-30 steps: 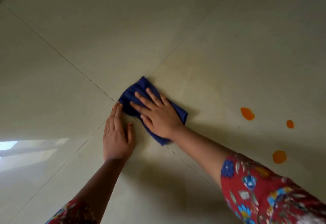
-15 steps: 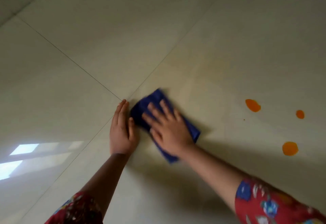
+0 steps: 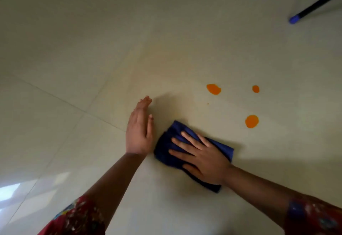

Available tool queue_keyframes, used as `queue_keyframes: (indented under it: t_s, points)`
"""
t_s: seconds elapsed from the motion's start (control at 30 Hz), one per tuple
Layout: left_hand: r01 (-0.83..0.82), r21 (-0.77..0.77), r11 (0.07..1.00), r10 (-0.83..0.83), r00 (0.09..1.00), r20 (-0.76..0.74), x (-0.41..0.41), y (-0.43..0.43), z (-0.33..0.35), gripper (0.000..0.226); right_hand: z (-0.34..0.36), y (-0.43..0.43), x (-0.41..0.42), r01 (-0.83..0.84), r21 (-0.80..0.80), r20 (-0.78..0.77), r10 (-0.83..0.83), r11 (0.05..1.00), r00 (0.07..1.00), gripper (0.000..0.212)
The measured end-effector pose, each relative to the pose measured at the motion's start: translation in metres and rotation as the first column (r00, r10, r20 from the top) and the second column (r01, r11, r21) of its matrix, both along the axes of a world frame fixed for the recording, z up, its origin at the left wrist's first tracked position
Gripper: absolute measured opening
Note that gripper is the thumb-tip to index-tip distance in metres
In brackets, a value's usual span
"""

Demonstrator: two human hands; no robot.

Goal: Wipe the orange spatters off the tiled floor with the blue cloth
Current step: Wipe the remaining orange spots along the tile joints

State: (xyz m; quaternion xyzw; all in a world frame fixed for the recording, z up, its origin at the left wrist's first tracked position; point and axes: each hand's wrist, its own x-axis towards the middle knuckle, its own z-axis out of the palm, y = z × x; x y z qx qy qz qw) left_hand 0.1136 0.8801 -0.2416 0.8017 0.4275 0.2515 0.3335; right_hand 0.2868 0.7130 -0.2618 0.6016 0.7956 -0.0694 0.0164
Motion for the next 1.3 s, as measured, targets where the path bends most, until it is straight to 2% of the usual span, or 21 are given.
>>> queue_keyframes:
  t_s: [0.07,0.13,0.2,0.27,0.33,0.43,0.5,0.53,0.6,0.67,0.7,0.73,0.77,0.83,0.9,0.97,1.03,1.17,1.2,1.23,1.3]
  points:
    - [-0.007,-0.005,1.0,0.007,1.0,-0.005,0.011,0.004,0.001,0.046,0.002,-0.034,0.042,0.016,-0.004,0.03,-0.016,1.0,0.999,0.053]
    - [0.007,0.014,1.0,-0.007,1.0,-0.019,0.022,0.007,0.0,0.048,0.002,-0.053,0.084,0.222,0.011,0.062,-0.222,0.975,0.973,0.053]
    - [0.056,0.045,0.997,-0.053,0.997,-0.06,0.043,0.006,-0.005,0.049,0.0,-0.058,0.118,0.512,0.055,0.051,-0.515,0.857,0.856,0.053]
    - [0.114,0.077,0.99,-0.104,0.987,-0.123,0.068,0.005,-0.013,0.05,0.001,-0.042,0.13,0.709,0.068,0.027,-0.712,0.701,0.702,0.053]
    - [0.165,0.1,0.981,-0.143,0.97,-0.199,0.095,0.007,-0.018,0.052,-0.001,-0.022,0.121,0.742,0.092,0.016,-0.746,0.664,0.665,0.054]
    - [0.194,0.145,0.97,-0.139,0.936,-0.324,0.111,0.009,-0.025,0.054,-0.005,-0.044,0.095,0.581,0.052,0.052,-0.584,0.812,0.81,0.054]
    - [0.186,0.162,0.969,-0.116,0.922,-0.37,0.116,0.007,-0.029,0.055,-0.003,-0.074,0.113,0.595,0.04,0.037,-0.597,0.803,0.802,0.054]
    - [0.172,0.168,0.971,-0.099,0.923,-0.373,0.114,0.006,-0.029,0.055,-0.001,-0.08,0.129,0.66,0.043,0.023,-0.661,0.75,0.75,0.054]
    - [0.159,0.164,0.974,-0.087,0.922,-0.377,0.113,0.004,-0.027,0.056,-0.001,-0.071,0.168,0.822,0.051,0.03,-0.824,0.567,0.566,0.055]
    - [0.154,0.164,0.974,-0.081,0.921,-0.381,0.115,0.004,-0.026,0.057,-0.001,-0.026,0.199,0.916,0.079,0.008,-0.92,0.392,0.393,0.059]
    - [0.151,0.162,0.975,-0.08,0.923,-0.377,0.115,0.004,-0.026,0.057,0.0,0.003,0.207,0.933,0.079,-0.018,-0.936,0.35,0.353,0.061]
    - [0.148,0.163,0.975,-0.079,0.925,-0.372,0.117,0.005,-0.026,0.056,0.0,0.034,0.209,0.936,0.058,-0.041,-0.936,0.346,0.349,0.062]
    - [0.143,0.161,0.976,-0.077,0.93,-0.359,0.116,0.005,-0.026,0.055,-0.001,0.058,0.2,0.919,0.037,-0.045,-0.918,0.393,0.394,0.061]
    - [0.115,0.154,0.981,-0.061,0.946,-0.318,0.116,0.006,-0.025,0.055,-0.004,0.082,0.168,0.82,0.053,-0.044,-0.819,0.57,0.572,0.057]
    - [0.067,0.145,0.987,-0.022,0.957,-0.289,0.115,0.007,-0.024,0.054,-0.005,0.056,0.129,0.643,0.077,-0.037,-0.642,0.762,0.766,0.052]
    - [0.021,0.139,0.99,0.018,0.961,-0.277,0.115,0.007,-0.023,0.054,-0.003,0.008,0.124,0.527,0.041,-0.011,-0.527,0.849,0.85,0.053]
    - [0.021,0.133,0.991,0.019,0.957,-0.289,0.115,0.009,-0.024,0.053,-0.001,-0.017,0.161,0.572,0.045,0.017,-0.573,0.819,0.819,0.054]
    - [0.068,0.144,0.987,-0.021,0.952,-0.307,0.116,0.01,-0.024,0.053,-0.001,0.039,0.219,0.88,0.095,0.036,-0.885,0.466,0.465,0.055]
    - [0.069,0.139,0.988,-0.023,0.952,-0.305,0.117,0.01,-0.024,0.054,0.0,0.068,0.218,0.899,0.072,0.018,-0.902,0.432,0.432,0.055]
    - [0.063,0.135,0.989,-0.02,0.954,-0.298,0.117,0.01,-0.023,0.054,0.0,0.097,0.209,0.894,0.041,0.005,-0.895,0.447,0.447,0.056]
    - [0.05,0.126,0.991,-0.015,0.964,-0.265,0.115,0.011,-0.025,0.054,0.002,0.134,0.174,0.804,0.011,-0.012,-0.804,0.594,0.594,0.056]
